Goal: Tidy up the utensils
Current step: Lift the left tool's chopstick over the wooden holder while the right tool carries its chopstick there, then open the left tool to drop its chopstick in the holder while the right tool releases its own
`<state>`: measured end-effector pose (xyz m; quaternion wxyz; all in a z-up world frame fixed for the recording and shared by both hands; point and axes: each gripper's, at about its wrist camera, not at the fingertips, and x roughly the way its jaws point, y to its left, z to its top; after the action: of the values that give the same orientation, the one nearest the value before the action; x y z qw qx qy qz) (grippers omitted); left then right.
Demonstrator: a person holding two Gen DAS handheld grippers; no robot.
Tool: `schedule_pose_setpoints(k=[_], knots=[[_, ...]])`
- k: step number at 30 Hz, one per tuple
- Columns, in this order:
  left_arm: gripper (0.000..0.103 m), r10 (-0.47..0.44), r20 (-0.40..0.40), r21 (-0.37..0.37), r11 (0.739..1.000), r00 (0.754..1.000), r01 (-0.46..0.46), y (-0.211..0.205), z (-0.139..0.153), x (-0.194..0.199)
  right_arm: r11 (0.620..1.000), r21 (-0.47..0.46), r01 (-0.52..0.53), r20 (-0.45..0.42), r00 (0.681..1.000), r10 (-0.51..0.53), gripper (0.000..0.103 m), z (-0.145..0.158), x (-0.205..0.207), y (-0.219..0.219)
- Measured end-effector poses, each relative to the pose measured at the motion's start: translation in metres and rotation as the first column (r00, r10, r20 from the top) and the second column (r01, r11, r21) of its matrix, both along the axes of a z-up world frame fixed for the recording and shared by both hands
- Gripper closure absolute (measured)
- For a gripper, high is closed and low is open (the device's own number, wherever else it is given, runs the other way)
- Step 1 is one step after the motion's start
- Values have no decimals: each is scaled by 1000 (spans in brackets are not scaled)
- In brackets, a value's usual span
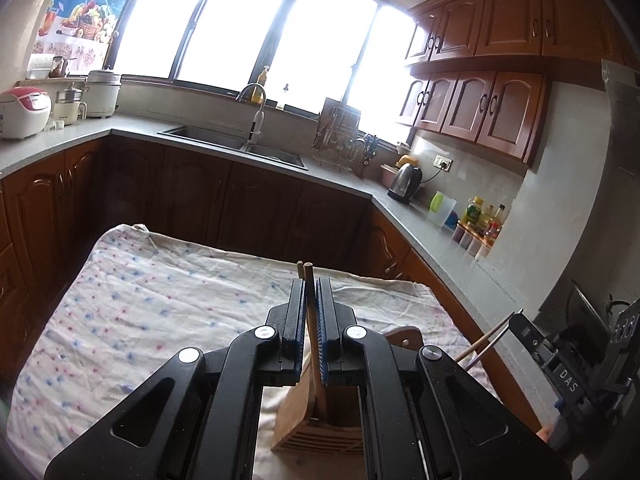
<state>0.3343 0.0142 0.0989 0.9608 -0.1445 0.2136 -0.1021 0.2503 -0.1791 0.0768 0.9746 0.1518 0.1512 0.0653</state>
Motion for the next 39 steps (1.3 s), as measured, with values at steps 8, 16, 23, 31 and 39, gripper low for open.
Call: schedule_pose_setpoints(k=[8, 16, 23, 31, 39], knots=[[98, -5, -8, 19, 1000, 1000, 5, -4, 1, 1, 1000, -21, -2, -49, 999, 1, 99, -11, 6, 1], [98, -9, -21, 34, 999, 1000, 10, -4, 2, 5, 1000, -24, -3, -67, 998, 2, 99, -13, 10, 0], [80, 5, -30, 41, 999, 1000, -4, 1, 8, -2, 1000, -6, -18, -86, 996, 17, 82, -11, 10, -3], [31, 67, -17, 38, 997, 998, -66, 19, 13, -26, 1000, 13, -11, -23, 1000, 11, 30, 5, -15, -7], [5, 109, -33, 59, 993, 993, -107, 31, 5, -67, 999, 14, -29, 2, 1000, 29, 1, 16, -53, -14]])
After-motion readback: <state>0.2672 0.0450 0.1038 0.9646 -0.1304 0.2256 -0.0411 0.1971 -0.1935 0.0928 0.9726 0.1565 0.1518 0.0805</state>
